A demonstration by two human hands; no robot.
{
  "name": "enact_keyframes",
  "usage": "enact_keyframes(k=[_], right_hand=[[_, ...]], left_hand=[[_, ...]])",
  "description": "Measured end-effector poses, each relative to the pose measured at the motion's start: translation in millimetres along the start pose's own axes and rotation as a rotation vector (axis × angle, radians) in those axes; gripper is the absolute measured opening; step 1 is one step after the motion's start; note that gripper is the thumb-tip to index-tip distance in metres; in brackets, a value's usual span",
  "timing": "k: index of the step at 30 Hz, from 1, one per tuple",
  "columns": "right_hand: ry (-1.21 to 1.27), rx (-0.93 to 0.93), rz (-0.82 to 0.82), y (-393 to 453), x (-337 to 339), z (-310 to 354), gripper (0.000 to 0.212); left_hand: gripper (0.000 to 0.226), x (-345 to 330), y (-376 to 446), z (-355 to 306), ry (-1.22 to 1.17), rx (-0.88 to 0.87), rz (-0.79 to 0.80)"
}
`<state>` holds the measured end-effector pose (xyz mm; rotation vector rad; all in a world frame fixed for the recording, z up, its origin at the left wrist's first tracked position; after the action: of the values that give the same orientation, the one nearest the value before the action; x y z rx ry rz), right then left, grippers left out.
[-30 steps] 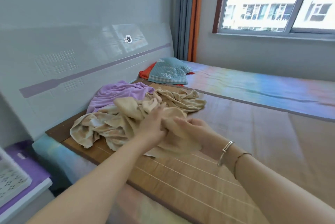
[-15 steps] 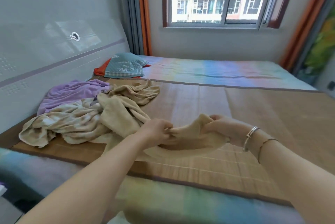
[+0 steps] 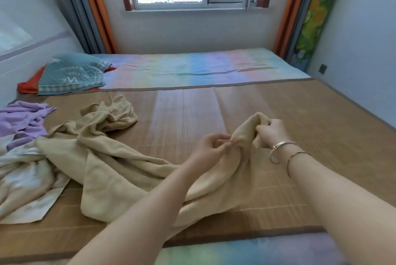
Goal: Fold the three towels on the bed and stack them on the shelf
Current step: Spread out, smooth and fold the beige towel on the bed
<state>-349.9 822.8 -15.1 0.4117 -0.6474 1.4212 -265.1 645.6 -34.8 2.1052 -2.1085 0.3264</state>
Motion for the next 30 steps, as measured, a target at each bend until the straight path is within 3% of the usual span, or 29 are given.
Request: enact_keyframes(k=[3, 4, 7, 11, 14, 15, 17, 20, 22, 24, 26, 28, 30], right_hand=[[0.304, 0.038, 0.095, 29.1, -3.9, 13.5, 0.066], [0.321, 0.085, 0.145, 32.4, -11.4, 18.0, 0.072], [0.051, 0.203, 0.195, 27.2, -42.7, 8.5, 0.064], [-0.284, 0.219, 0.290, -4.9, -115.0, -31.9, 0.031], [-0.390, 0.116, 0.429, -33.2, -170.0, -65.8, 0.005], [-0.444, 0.094, 0.463, -42.7, -183.1, -73.4, 0.014], [-0.578, 0.083, 0.490, -60.7, -204.1, -85.3, 0.054], [-0.680, 0.123, 0.424, -79.4, -218.4, -88.0, 0.080], [-0.724, 0.195, 0.390, -86.5, -228.5, -86.9, 0.074], [-0.693, 0.262, 0.378, -89.0, -236.8, -85.8, 0.061], [-0.666, 0.304, 0.389, -88.0, -239.7, -86.1, 0.056], [-0.673, 0.332, 0.387, -80.4, -237.0, -88.9, 0.060], [-0.671, 0.298, 0.346, -60.5, -224.0, -97.6, 0.051]], left_hand=[[0.064, 12.6, 37.6, 25.3, 0.169, 0.019, 0.014], [0.072, 20.2, 43.2, 36.6, 0.259, 0.039, 0.030], [0.067, 48.4, 41.8, 82.9, 0.558, 0.113, 0.067], [0.016, 86.4, -3.5, 135.8, 0.894, 0.193, 0.153], [0.030, 110.6, -39.9, 161.8, 1.040, 0.246, 0.182], [0.041, 118.1, -48.8, 167.7, 1.061, 0.247, 0.163], [0.055, 132.6, -64.1, 180.9, 1.081, 0.283, 0.117], [0.035, 139.6, -76.2, 193.4, 1.058, 0.320, 0.067], [0.014, 137.8, -80.0, 195.5, 1.026, 0.312, 0.014], [0.017, 135.1, -78.4, 197.3, 0.962, 0.296, -0.081], [0.011, 129.6, -72.2, 196.9, 0.778, 0.302, -0.152], [0.013, 114.4, -58.9, 198.0, 0.489, 0.325, -0.190], [0.016, 88.2, -41.9, 196.7, 0.193, 0.367, -0.192]])
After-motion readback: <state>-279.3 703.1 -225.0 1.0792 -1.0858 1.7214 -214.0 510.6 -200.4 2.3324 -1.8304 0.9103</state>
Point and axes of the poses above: each hand's wrist, its own y-axis towards the middle knuckle, its own x-axis out of the back of the hand, z = x × y, the point moved 8 cm from there along y, towards the middle knuckle, and after that the axes turned 7 degrees about -y, right-handed, at the moved point
